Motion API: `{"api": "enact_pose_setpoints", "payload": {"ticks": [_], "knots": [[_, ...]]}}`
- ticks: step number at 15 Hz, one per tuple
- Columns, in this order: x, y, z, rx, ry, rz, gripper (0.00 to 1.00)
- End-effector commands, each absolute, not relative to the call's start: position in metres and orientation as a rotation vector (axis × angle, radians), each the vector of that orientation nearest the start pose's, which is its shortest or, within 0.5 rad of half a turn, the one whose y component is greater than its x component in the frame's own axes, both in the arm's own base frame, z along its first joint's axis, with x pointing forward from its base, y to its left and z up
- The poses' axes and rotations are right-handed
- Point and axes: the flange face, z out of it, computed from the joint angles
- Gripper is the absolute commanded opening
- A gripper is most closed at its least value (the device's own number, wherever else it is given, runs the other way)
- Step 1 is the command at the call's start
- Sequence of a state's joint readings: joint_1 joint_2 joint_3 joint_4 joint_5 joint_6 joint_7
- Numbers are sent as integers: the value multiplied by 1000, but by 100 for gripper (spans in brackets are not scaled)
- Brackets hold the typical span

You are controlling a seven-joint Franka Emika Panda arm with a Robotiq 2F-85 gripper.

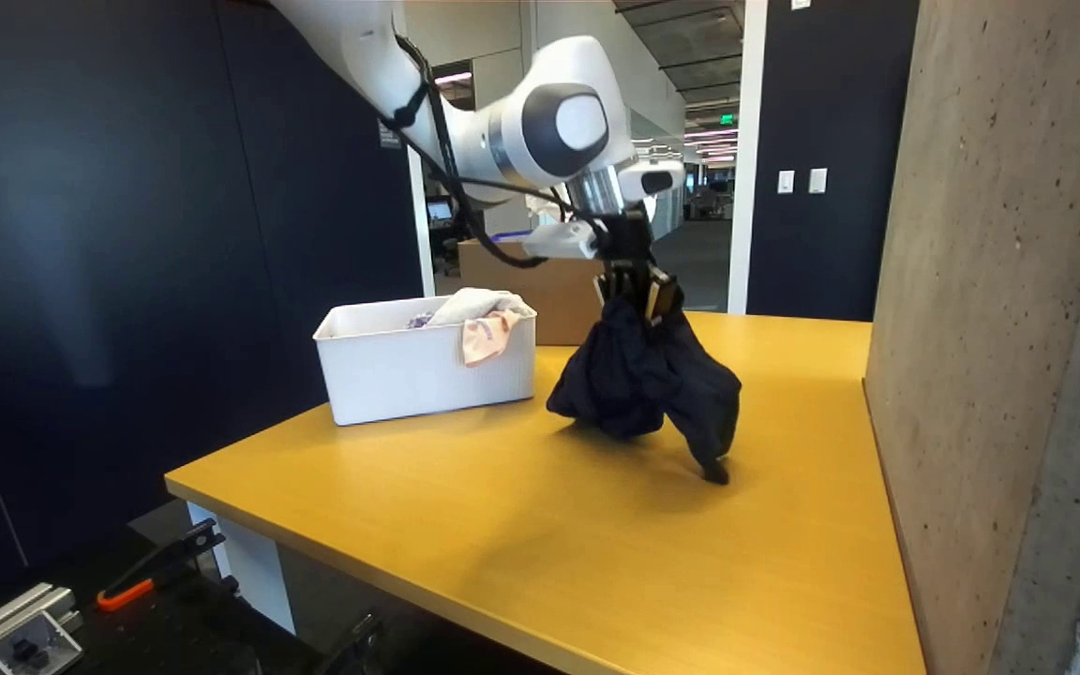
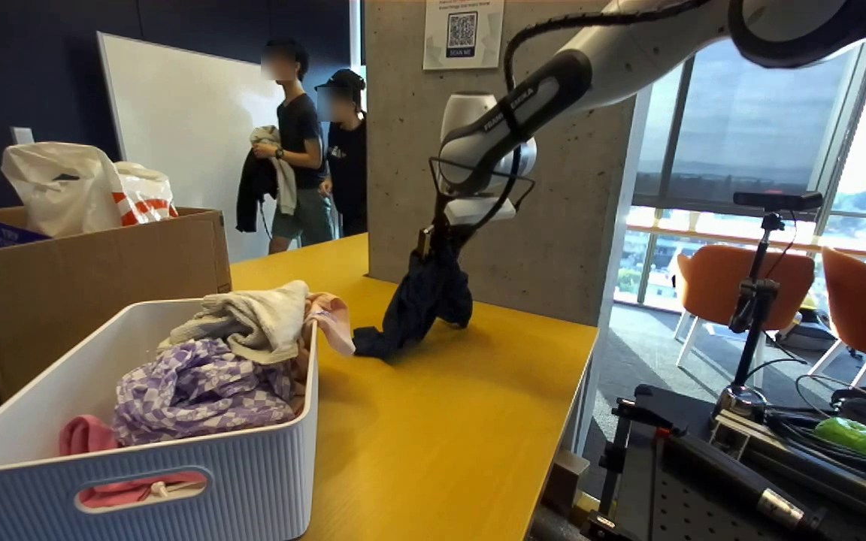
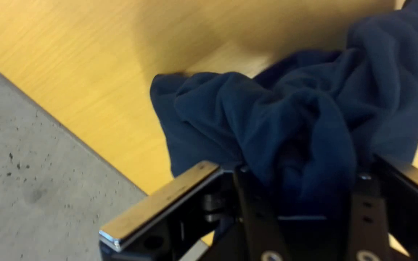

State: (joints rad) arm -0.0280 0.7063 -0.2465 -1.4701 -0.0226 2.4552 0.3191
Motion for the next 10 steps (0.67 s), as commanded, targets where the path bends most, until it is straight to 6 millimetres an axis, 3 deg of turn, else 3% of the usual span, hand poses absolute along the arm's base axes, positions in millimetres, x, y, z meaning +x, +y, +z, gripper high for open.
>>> {"api": "enact_pose_setpoints", "payload": {"ticks": [1,5,10], "knots": [[716,-126,386,-3176,802,-636,2],[715,-46,462,-3182,697,-814,2],[704,91,520,-3192,510,-968,2]]}}
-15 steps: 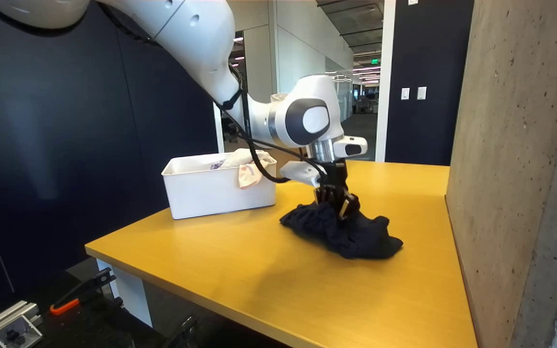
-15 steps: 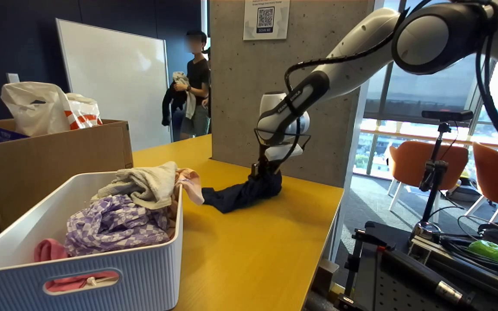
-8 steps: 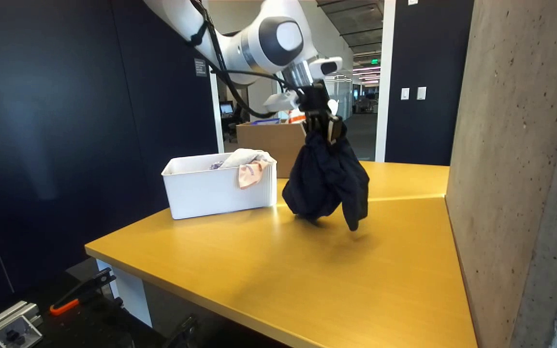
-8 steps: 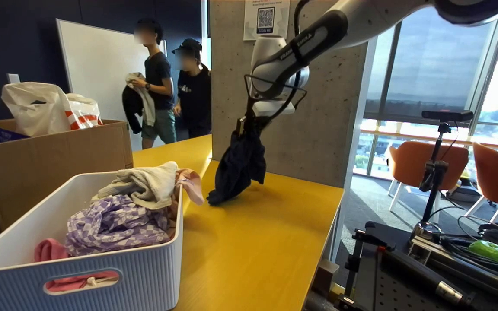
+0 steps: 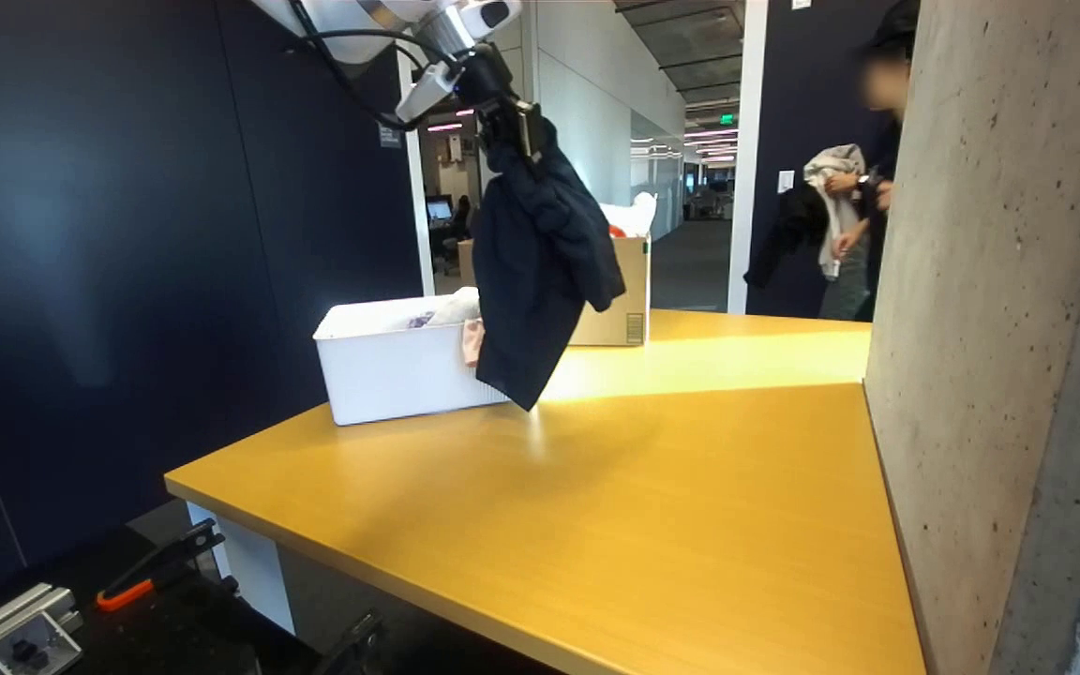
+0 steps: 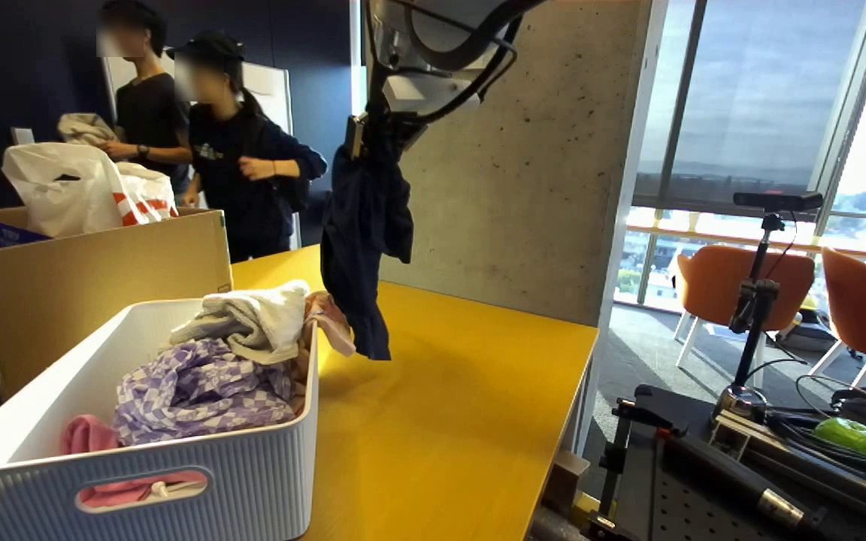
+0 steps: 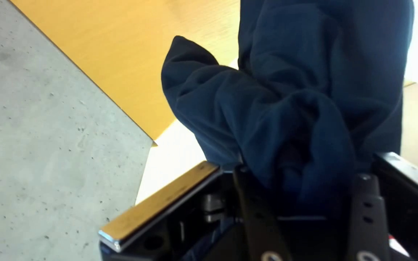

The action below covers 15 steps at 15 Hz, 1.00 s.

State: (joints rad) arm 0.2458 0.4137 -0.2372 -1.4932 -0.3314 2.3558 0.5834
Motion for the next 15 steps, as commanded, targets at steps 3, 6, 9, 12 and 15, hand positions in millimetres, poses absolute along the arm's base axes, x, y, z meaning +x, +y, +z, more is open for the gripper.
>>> {"api": "enact_pose_setpoints", "payload": {"ticks": [3,6,9,12,15], "knots": [[695,168,529,-3161,381,-1003,2],[684,228,522,-3113,232,-1031,2],[679,259,515,-3090,128,-1026,2],[681,270,482,-3056,26,-888,2],[692,261,440,-3034,-26,-750,2]]}}
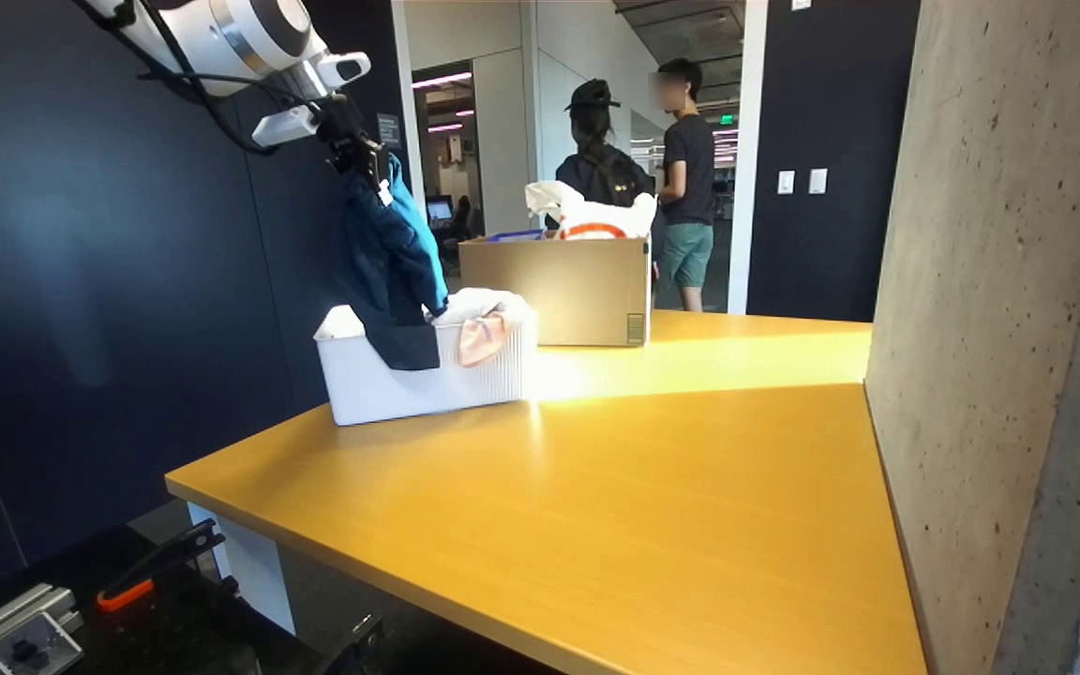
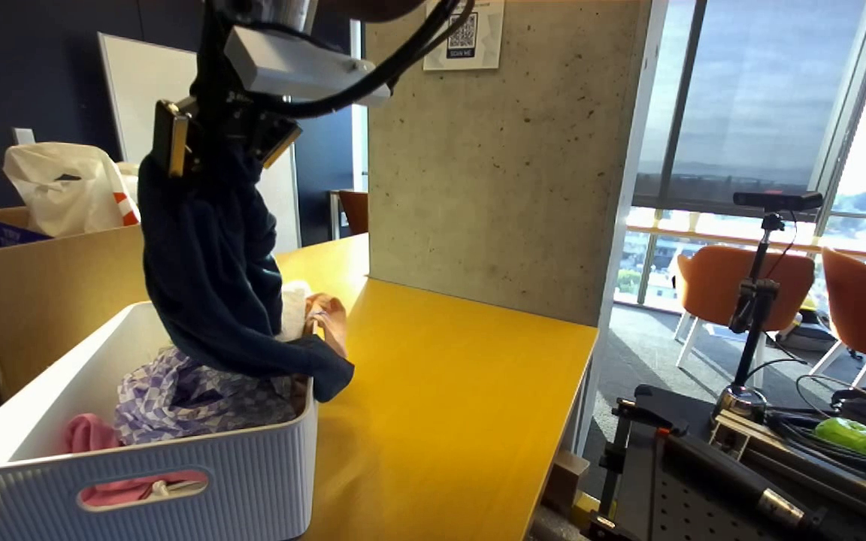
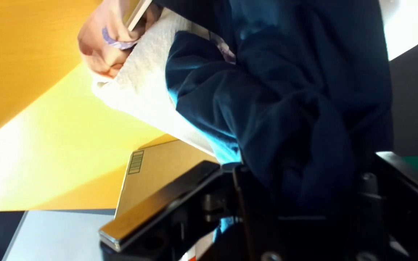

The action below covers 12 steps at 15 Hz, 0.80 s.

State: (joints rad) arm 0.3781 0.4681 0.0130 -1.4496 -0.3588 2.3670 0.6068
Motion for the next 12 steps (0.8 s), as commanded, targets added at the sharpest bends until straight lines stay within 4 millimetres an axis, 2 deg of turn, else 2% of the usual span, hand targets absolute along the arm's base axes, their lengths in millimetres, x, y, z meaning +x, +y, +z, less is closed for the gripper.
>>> {"api": "enact_pose_setpoints", "payload": {"ticks": [1,5,8,11,12], "knots": [[695,255,425,-3015,-48,-676,2],[711,227,353,-2950,-150,-351,2],[719,209,296,-2964,-162,-154,2],[722,202,272,-2989,-161,-78,2],[723,205,272,-2989,-163,-69,33]]}}
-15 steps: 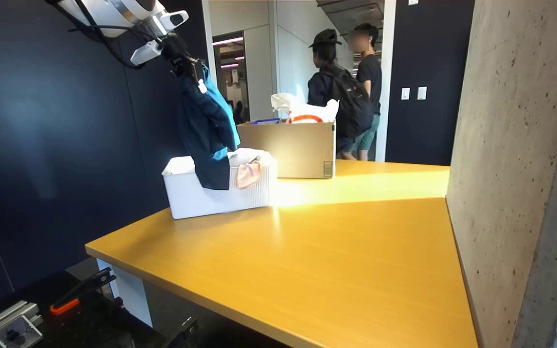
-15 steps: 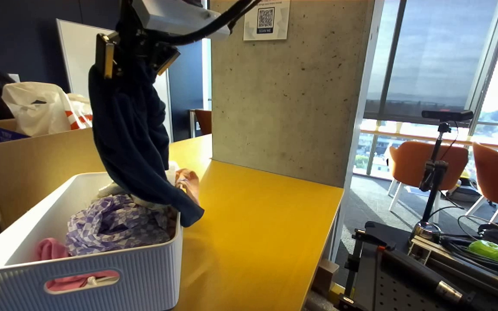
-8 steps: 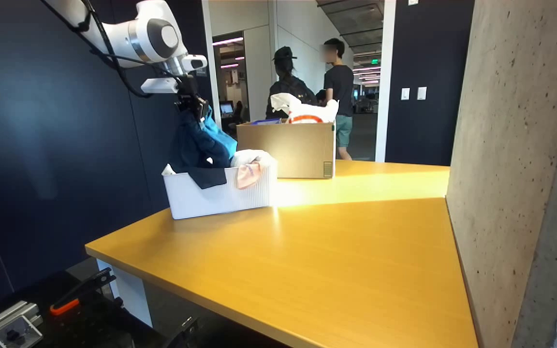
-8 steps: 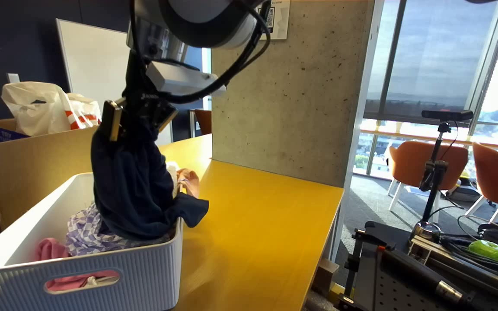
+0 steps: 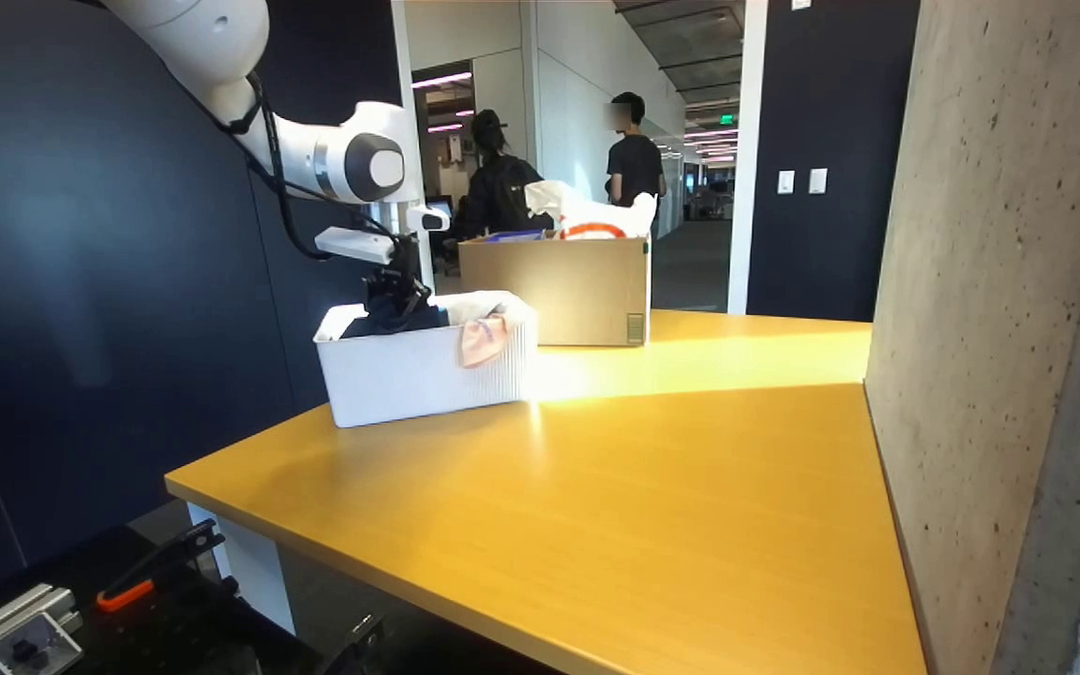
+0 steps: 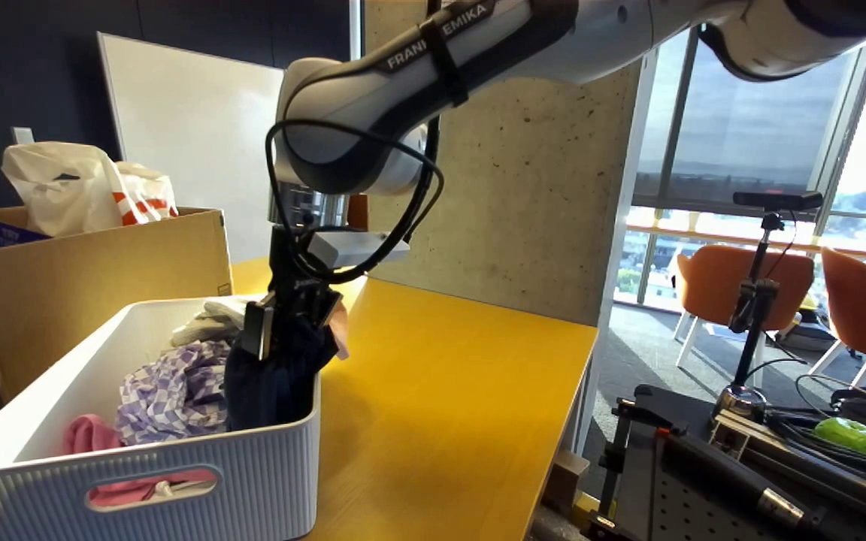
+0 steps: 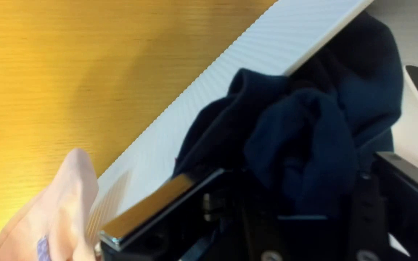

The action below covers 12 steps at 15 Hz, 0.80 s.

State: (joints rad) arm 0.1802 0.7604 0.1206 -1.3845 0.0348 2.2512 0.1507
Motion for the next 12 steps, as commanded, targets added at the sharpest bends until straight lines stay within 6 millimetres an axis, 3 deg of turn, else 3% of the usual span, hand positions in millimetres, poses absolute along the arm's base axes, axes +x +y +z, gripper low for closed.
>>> {"api": "enact_pose_setpoints", "payload": {"ticks": [1,6,10,12], "knots": [[722,209,274,-2989,-164,-61,34],[726,213,314,-2998,-163,-130,69],[743,174,367,-2968,-48,-286,98],[749,144,389,-2944,32,-339,100]]}}
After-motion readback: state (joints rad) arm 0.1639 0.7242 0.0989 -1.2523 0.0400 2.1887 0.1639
